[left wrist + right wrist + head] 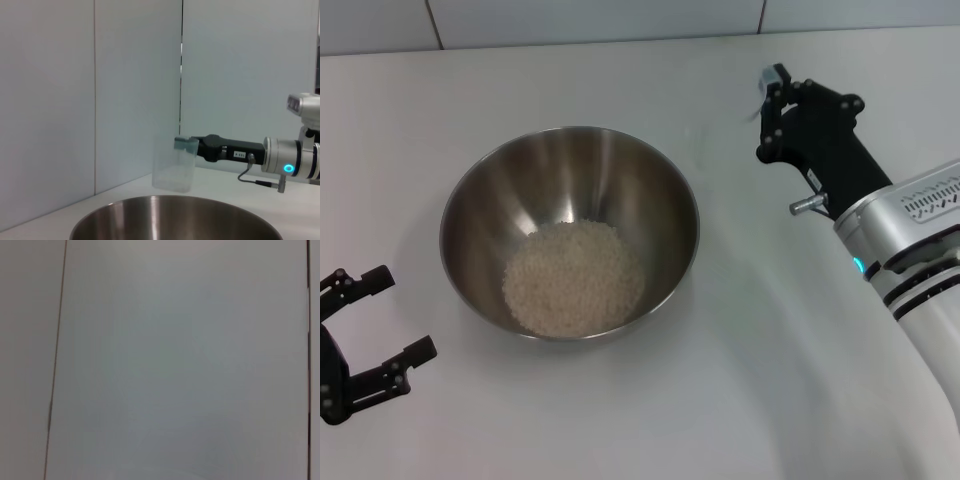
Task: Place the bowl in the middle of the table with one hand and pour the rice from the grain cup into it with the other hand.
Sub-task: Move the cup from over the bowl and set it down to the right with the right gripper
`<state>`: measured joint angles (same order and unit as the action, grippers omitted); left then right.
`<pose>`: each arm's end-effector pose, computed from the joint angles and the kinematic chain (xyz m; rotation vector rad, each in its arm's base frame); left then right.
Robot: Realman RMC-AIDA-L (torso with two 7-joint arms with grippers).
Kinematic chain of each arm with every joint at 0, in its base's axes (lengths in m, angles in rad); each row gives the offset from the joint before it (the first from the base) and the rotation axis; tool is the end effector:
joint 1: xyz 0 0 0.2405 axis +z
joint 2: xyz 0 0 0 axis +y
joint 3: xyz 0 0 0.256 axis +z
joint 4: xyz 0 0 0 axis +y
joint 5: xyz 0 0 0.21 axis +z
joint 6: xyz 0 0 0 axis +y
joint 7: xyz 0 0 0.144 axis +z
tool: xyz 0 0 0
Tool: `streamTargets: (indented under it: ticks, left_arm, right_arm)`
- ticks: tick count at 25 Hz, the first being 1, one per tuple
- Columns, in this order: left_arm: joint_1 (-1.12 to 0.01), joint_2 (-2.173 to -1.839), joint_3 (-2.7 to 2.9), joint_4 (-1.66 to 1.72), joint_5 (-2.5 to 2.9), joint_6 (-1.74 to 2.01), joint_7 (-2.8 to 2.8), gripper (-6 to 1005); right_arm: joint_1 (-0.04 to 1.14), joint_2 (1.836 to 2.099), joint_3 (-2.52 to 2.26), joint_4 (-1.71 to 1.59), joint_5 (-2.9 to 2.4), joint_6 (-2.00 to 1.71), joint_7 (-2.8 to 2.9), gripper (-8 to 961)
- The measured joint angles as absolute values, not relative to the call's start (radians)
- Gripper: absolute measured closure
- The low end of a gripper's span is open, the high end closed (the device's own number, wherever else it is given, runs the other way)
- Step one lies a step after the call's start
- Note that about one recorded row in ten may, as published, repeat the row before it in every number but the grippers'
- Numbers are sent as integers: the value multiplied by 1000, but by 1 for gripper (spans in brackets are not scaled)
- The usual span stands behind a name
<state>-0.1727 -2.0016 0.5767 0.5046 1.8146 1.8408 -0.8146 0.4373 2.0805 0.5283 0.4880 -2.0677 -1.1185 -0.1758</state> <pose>-0.3420 0.2039 0.0382 -2.4725 -0.3206 -0.8957 0.2453 0.3248 -0.0754 -1.7799 0.3804 0.7727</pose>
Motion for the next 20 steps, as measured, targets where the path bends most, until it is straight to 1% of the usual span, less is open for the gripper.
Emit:
streamTargets:
  ticks: [20]
  left_arm:
    - [-175, -1997, 577, 505, 1815, 1846, -815, 136]
  right_arm:
    - [408, 2078, 540, 453, -2070, -979, -135, 894]
